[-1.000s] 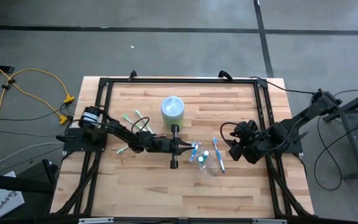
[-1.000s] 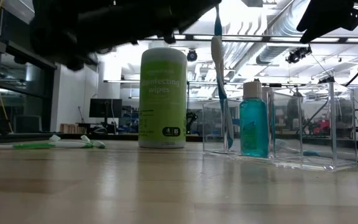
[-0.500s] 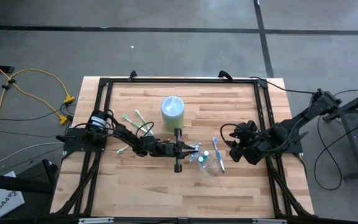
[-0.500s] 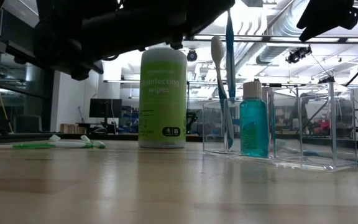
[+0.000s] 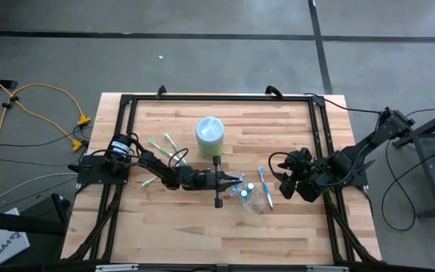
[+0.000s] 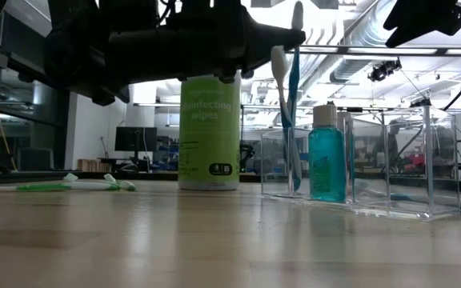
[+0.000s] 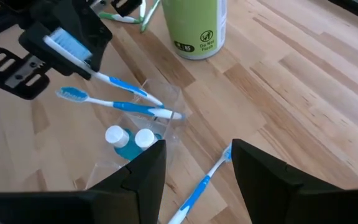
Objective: Pick & Place toothbrushing station
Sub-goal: Put the top blue toothbrush into the transparent organizer
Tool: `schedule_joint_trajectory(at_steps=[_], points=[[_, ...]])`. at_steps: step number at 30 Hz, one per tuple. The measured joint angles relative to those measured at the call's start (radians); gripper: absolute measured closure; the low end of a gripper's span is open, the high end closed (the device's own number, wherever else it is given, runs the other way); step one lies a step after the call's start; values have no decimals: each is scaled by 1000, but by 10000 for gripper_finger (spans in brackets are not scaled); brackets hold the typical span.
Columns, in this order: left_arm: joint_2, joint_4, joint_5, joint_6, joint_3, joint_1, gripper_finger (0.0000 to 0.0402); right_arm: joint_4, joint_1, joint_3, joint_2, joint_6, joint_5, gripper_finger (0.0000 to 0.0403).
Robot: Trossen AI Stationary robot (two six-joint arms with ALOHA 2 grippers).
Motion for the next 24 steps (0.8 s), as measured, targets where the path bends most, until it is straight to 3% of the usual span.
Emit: schedule_joint_trajectory(at_steps=[13, 24], points=[[0, -56, 0, -70, 0, 30, 398, 23, 0, 0, 0, -1, -9, 229], [0, -83, 6, -133, 0, 48, 370, 23, 0, 0, 0, -2, -14, 229]])
